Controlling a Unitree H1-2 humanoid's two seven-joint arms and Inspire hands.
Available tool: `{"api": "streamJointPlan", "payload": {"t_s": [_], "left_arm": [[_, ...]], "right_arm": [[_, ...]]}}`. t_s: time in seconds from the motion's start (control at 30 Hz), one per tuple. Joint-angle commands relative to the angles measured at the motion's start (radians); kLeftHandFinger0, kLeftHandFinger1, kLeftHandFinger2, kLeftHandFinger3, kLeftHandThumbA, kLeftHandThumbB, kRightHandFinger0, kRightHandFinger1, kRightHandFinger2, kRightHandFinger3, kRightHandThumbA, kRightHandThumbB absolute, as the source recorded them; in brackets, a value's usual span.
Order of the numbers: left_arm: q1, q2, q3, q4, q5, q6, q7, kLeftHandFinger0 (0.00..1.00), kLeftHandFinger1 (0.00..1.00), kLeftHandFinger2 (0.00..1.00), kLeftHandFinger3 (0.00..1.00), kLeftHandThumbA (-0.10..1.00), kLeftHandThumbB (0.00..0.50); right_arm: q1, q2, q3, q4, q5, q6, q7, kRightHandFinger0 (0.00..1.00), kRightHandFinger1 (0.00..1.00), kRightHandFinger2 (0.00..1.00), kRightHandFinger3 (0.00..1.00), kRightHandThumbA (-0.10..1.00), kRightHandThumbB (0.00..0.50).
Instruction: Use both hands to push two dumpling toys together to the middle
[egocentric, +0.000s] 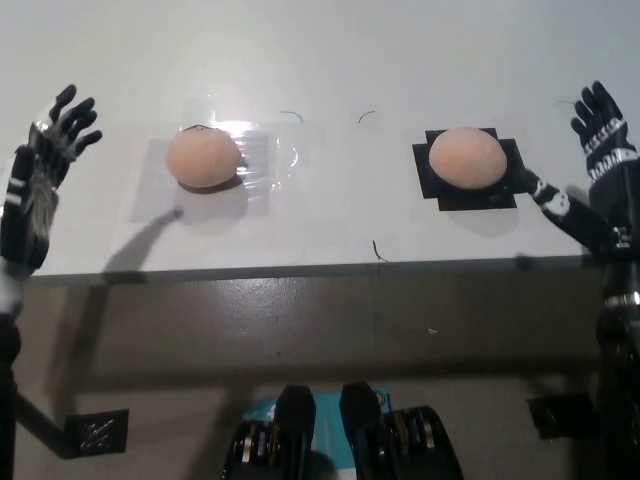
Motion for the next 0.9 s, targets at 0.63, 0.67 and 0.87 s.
{"api": "streamJointPlan", "payload": {"t_s": [0.63, 0.67, 0.87], "left_arm": [[-0.304, 0.022, -0.128, 0.338, 0.121, -0.023, -0.025, 1.0, 1.0, 1.0, 1.0, 1.0, 0.295], [-0.313, 0.023, -0.135, 0.331, 0.127, 0.003, -0.028, 1.0, 1.0, 1.0, 1.0, 1.0, 0.307], [-0.382, 0.032, -0.157, 0.402, 0.139, 0.038, -0.047, 1.0, 1.0, 1.0, 1.0, 1.0, 0.358]], "right_arm": [[-0.33, -0.098, 0.009, 0.466, -0.041, -0.056, -0.037, 1.0, 1.0, 1.0, 1.0, 1.0, 0.279], [-0.338, -0.101, 0.007, 0.482, -0.041, -0.06, -0.04, 1.0, 1.0, 1.0, 1.0, 1.0, 0.278], [-0.358, -0.11, 0.004, 0.538, -0.042, -0.074, -0.052, 1.0, 1.0, 1.0, 1.0, 1.0, 0.302]]}}
